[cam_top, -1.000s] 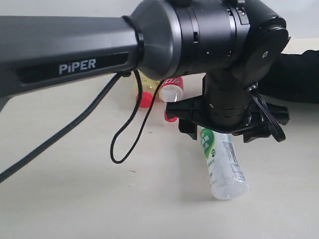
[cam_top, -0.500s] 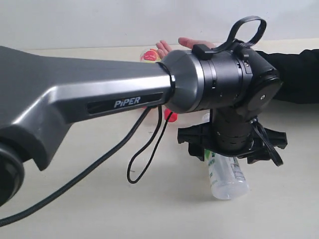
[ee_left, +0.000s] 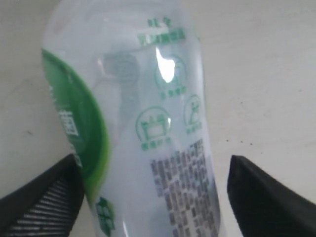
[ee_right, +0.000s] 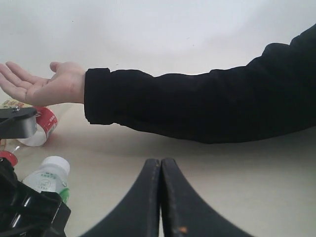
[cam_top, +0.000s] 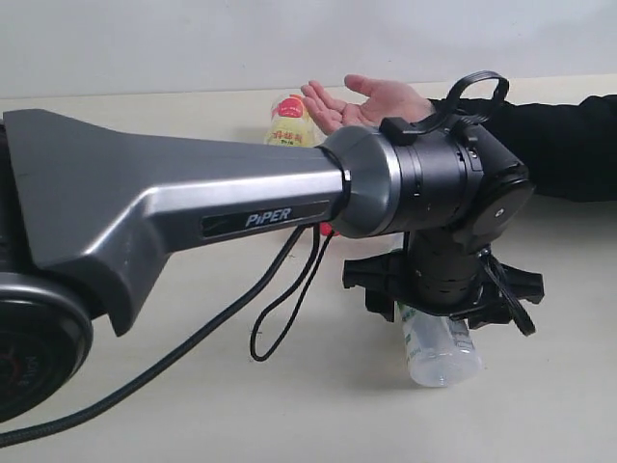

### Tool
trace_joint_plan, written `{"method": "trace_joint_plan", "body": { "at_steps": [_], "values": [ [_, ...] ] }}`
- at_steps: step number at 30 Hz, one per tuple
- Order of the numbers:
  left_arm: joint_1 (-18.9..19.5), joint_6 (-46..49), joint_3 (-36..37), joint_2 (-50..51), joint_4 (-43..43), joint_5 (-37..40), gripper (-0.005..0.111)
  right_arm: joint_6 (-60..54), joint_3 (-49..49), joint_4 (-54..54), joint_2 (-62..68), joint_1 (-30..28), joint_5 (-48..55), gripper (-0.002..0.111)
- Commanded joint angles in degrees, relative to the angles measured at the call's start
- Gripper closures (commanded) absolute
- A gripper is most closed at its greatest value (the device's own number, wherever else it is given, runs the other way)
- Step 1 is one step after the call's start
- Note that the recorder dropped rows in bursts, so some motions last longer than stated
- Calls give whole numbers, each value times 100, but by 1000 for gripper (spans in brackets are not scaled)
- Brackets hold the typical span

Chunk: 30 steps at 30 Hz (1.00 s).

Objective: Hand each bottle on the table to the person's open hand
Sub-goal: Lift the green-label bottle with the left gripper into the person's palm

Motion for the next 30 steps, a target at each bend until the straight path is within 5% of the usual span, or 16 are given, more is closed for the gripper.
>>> {"method": "trace_joint_plan", "body": {
  "at_steps": [1, 8, 19, 30],
  "values": [
    [19, 138, 9, 14, -7, 129, 47, -7, 24, -32, 13, -24, -44, 108],
    [19, 330, -14, 38, -77, 867, 107, -7, 24, -32, 13, -24, -44, 108],
    [208, 1258, -106, -1831, 555, 1287, 107, -7, 24, -32, 13, -24, -44, 108],
    [1227, 926, -391, -2187, 332, -43, 107, -7, 24, -32, 13, -24, -32, 108]
  ]
}}
